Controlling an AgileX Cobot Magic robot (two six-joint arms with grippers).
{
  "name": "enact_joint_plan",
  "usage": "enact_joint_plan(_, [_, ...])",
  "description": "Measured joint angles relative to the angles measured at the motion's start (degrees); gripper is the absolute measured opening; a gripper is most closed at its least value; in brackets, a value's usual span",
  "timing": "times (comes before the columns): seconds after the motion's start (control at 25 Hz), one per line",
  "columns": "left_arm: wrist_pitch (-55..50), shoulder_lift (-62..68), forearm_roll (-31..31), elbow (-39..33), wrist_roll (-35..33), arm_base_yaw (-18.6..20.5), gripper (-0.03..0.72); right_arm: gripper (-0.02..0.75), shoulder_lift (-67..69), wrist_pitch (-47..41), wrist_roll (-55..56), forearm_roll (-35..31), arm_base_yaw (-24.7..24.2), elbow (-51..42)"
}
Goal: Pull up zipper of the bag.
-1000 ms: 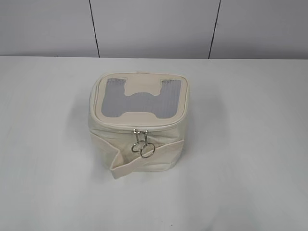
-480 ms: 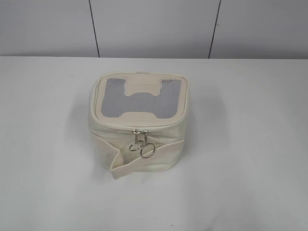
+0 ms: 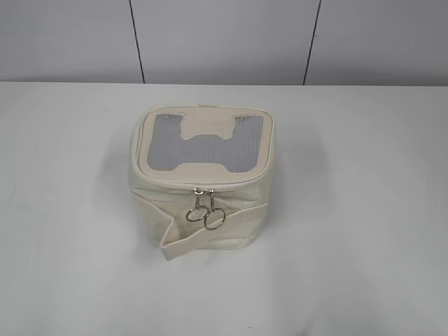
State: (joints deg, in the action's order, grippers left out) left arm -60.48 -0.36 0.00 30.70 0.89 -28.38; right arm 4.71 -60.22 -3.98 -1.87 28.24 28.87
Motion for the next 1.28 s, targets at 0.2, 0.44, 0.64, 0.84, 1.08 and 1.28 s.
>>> enact_joint_plan(0.2, [0.05,0.00,0.00,0.00,0.00,2.50,0.186,0.326,-0.91,0.06,0.00,0.12,-1.14,-0.04])
enact_joint_plan(0.44, [0.07,0.00,-0.31,0.00,0.00,21.07,0.186,0.325,-5.13,0.06,0.00,0.36,-15.81,-0.10])
enact_joint_plan(0.64, [0.07,0.00,0.00,0.00,0.00,23.76,0.186,0.325,-5.13,0.19,0.00,0.37,-19.65,-0.26])
enact_joint_plan(0.84, [0.07,0.00,0.00,0.00,0.00,23.45,0.181,0.325,-5.13,0.19,-0.04,0.37,-19.68,-0.26])
enact_joint_plan(1.08, [0.07,0.00,0.00,0.00,0.00,23.45,0.179,0.325,-5.13,0.19,-0.04,0.37,-19.68,-0.26])
enact_joint_plan(1.28, [0.07,0.00,0.00,0.00,0.00,23.45,0.179,0.324,-5.13,0.19,-0.04,0.37,-19.68,-0.26])
